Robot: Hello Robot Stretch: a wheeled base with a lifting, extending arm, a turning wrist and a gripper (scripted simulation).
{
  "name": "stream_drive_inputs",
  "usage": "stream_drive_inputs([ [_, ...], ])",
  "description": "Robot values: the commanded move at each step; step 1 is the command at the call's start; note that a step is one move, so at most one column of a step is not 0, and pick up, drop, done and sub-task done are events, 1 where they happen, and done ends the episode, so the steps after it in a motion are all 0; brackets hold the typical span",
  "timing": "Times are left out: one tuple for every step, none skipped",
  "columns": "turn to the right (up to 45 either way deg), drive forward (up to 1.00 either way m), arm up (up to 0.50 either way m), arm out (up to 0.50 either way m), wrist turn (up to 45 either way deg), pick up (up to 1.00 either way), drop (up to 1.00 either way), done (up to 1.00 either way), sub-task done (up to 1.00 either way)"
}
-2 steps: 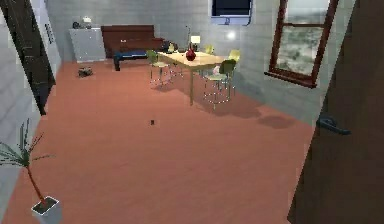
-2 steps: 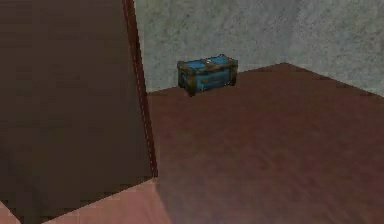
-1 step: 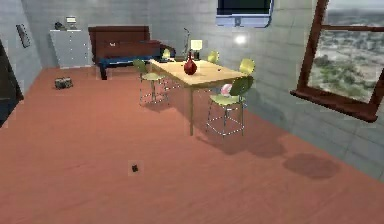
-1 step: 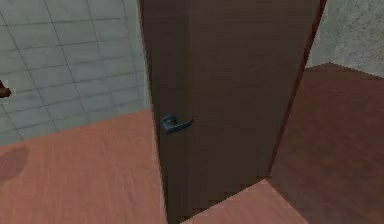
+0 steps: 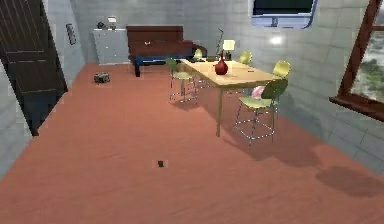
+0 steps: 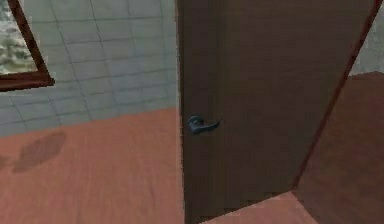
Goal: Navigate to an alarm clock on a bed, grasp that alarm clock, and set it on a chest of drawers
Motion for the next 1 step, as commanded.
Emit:
stream_drive_inputs([
  [0.0, 0.35, 0.0, 0.0, 0.0, 0.0, 0.0, 0.0, 0.0],
])
